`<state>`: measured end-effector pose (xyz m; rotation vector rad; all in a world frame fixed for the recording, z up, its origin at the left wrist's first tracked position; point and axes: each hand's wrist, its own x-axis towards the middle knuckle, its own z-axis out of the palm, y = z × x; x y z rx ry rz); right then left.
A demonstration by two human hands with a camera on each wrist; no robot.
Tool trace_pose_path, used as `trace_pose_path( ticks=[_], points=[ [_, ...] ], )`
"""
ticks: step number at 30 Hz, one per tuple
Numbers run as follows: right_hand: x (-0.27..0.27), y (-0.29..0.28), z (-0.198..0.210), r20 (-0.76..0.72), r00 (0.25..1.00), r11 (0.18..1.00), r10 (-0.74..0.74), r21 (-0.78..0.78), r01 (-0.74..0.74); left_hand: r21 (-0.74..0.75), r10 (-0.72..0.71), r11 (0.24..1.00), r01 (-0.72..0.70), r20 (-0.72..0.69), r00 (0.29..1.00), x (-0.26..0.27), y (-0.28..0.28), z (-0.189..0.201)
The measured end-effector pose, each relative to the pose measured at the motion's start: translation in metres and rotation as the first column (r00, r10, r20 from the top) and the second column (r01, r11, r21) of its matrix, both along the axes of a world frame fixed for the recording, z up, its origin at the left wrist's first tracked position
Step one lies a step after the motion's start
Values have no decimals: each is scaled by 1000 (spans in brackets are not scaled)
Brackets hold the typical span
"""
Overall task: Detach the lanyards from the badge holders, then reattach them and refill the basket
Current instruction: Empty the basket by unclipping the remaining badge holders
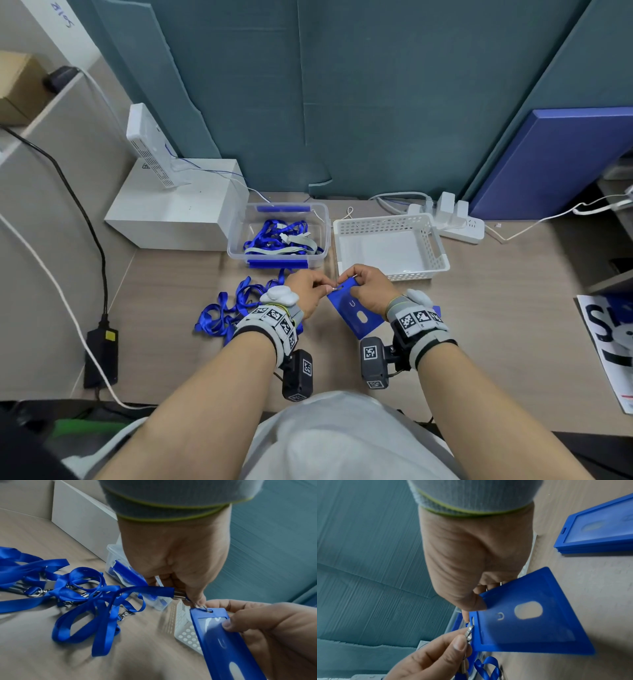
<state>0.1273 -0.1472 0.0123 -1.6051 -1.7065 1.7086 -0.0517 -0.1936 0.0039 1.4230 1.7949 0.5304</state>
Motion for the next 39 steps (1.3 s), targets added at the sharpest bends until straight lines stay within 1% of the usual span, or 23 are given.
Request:
trace_pose_path(
  ticks=[2, 5, 10, 13, 15, 17, 20, 21, 24, 26, 28, 29, 32, 34, 35, 36, 38, 39],
  points=[
    [-1, 1, -4, 35, 999, 1000, 7, 14, -8, -9, -3, 1000, 2, -53, 999, 2, 0, 2],
    [-4, 2, -7, 65, 998, 1000, 5, 25, -6, -19, 34, 999, -36, -121, 992, -2, 2, -2],
    [-16, 0, -16, 89, 995, 996, 40, 78, -47, -16, 57, 998, -64, -276, 960, -14, 2, -3],
    [-25, -4, -18, 103, 991, 990, 85, 105, -96, -51, 16, 998, -33, -315, 949, -20, 0, -3],
    [-31, -5, -20, 118, 987, 987, 111, 104, -123, -88, 6, 996, -35, -319, 948, -24, -2, -4],
    [-37, -7, -22, 135, 982, 984, 132, 100, -146, -93, 8, 995, -40, -321, 947, -30, -5, -6],
    [-45, -9, -25, 161, 973, 977, 162, 109, -181, -127, -9, 991, -29, -285, 958, -35, -10, -10],
    [-49, -9, -27, 173, 970, 975, 173, 110, -193, -138, 9, 989, -44, -243, 970, -40, -12, -14],
    [-55, -11, -31, 177, 967, 975, 181, 95, -200, -147, 136, 978, -150, -101, 986, -49, -16, -24],
    [-61, -12, -36, 174, 968, 976, 184, 81, -200, -147, 214, 963, -226, -94, 972, -60, -20, -32],
    [-66, -13, -40, 168, 970, 980, 174, 71, -188, -139, 290, 941, -309, -140, 947, -75, -25, -44],
    [-68, -14, -42, 161, 975, 984, 153, 62, -165, -148, 308, 930, -337, -190, 932, -83, -28, -51],
    [-73, -16, -45, 137, 988, 995, 77, 45, -84, -192, 251, 924, -329, -343, 905, -100, -39, -63],
    [-73, -17, -46, 125, 991, 997, 39, 55, -46, -134, 250, 936, -327, -401, 881, -103, -43, -65],
    [-75, -18, -47, 114, 993, 998, 18, 55, -24, -83, 260, 945, -317, -396, 881, -104, -42, -67],
    [-75, -18, -47, 102, 995, 999, -2, 50, -3, -57, 277, 948, -312, -332, 902, -101, -40, -67],
    [-74, -19, -47, 78, 996, 999, -40, 36, 37, -87, 311, 944, -317, -76, 947, -89, -34, -63],
    [-74, -19, -48, 70, 996, 998, -60, 31, 58, -126, 327, 939, -319, 48, 944, -83, -30, -62]
  ],
)
